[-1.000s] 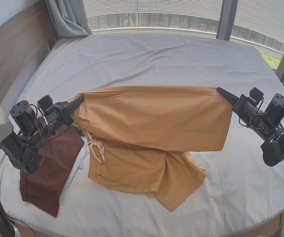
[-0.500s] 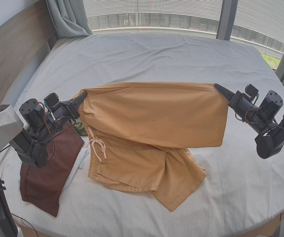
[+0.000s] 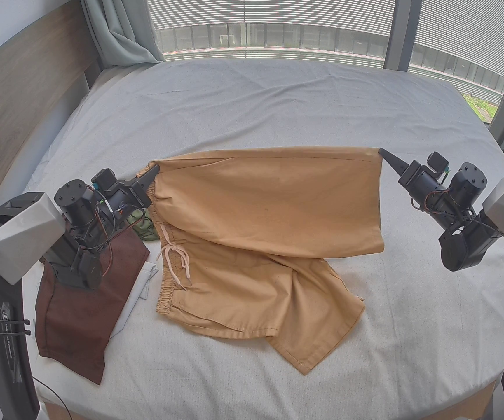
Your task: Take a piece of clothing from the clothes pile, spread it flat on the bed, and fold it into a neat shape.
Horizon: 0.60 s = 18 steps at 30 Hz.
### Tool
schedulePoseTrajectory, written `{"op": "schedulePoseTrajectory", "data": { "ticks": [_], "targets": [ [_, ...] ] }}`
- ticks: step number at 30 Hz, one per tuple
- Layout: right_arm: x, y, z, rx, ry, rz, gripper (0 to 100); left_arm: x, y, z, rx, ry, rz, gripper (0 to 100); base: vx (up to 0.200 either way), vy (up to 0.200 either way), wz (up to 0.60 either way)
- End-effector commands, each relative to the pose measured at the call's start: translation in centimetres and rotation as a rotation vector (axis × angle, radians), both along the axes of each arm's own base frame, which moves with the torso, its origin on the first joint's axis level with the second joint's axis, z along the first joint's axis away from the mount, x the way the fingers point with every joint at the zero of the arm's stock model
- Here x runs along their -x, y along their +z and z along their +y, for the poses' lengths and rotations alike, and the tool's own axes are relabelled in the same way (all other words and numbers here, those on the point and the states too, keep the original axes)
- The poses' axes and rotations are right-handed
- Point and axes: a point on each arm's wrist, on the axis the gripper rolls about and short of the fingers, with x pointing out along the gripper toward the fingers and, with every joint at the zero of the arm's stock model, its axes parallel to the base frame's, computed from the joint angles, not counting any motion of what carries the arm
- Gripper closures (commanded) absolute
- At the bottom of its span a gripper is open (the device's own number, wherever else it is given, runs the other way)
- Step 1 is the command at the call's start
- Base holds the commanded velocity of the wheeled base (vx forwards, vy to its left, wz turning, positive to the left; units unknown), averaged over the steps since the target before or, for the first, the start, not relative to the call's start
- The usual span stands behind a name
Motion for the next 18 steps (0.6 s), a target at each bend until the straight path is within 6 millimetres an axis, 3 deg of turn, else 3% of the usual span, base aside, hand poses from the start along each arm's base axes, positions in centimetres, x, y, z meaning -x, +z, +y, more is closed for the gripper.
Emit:
{"op": "schedulePoseTrajectory", "data": {
  "ticks": [1, 11, 18],
  "targets": [
    [-1.2, -1.8, 0.0, 0.002, 0.001, 0.023, 100, -1.2, -2.1, -0.2, 0.006, -0.004, 0.027, 100, 0.0, 0.0, 0.0],
    [-3.4, -3.9, 0.2, 0.001, 0.003, 0.02, 100, -3.7, -3.4, -0.7, 0.099, 0.01, 0.019, 100, 0.0, 0.0, 0.0],
    [-3.7, -4.7, 0.6, 0.005, 0.009, 0.029, 100, -4.6, -3.8, -0.7, 0.128, 0.012, 0.009, 100, 0.0, 0.0, 0.0]
  ]
}}
